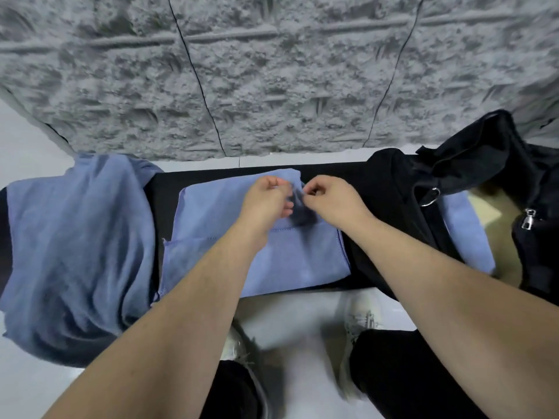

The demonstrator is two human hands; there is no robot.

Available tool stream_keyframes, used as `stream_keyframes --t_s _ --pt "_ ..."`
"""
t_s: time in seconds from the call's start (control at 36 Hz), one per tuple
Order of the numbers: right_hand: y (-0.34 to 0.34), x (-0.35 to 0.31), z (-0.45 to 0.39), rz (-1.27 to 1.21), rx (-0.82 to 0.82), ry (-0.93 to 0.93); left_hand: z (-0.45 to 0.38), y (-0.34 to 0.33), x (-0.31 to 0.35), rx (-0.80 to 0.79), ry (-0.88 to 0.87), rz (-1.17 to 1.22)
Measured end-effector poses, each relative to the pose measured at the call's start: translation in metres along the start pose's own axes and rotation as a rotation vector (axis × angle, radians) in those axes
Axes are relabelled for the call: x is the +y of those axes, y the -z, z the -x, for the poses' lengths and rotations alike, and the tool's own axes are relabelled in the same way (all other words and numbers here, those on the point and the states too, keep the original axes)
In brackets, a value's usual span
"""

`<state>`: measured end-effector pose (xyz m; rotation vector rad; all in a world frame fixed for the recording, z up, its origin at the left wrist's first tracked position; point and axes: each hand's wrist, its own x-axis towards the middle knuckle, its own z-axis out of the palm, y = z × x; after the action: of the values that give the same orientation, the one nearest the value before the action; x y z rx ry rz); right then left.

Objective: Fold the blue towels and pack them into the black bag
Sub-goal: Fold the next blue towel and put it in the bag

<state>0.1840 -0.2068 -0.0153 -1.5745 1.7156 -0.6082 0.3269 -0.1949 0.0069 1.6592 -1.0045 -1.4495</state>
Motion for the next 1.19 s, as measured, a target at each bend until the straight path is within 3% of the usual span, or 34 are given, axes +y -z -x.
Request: stream_keyframes --t_s 0.08,0.19,0.36,0.56,0.81,1.03,1.19 --pt "-0.006 -0.007 0.007 0.053 -0.04 0.1 -0.001 -0.008 0.003 0.022 0.029 0.035" --pt "-0.005 -0.012 0.017 0.103 -0.164 0.086 -0.004 -0.011 -0.003 0.082 0.032 -0.041" --pt "-0.002 -0.006 0.004 -0.058 -0.055 -0.096 -0.008 -0.005 -0.008 0.082 0.054 0.024" --pt "-0.006 -0.018 -0.004 -0.516 -0.025 -0.283 -0.008 -0.005 -0.005 0.059 0.086 0.136" --pt "-0.017 -0.031 -0.004 -0.783 -0.04 -0.413 -0.011 -0.005 -0.005 0.06 0.071 0.135" --pt "-0.013 -0.035 -0.013 -0.98 0.17 -0.459 -0.01 -0.01 -0.005 0.059 0.018 0.062" --pt "0.0 -0.031 -0.016 -0.984 0.35 -0.331 -0.011 -0.013 -0.008 0.063 -0.011 -0.032"
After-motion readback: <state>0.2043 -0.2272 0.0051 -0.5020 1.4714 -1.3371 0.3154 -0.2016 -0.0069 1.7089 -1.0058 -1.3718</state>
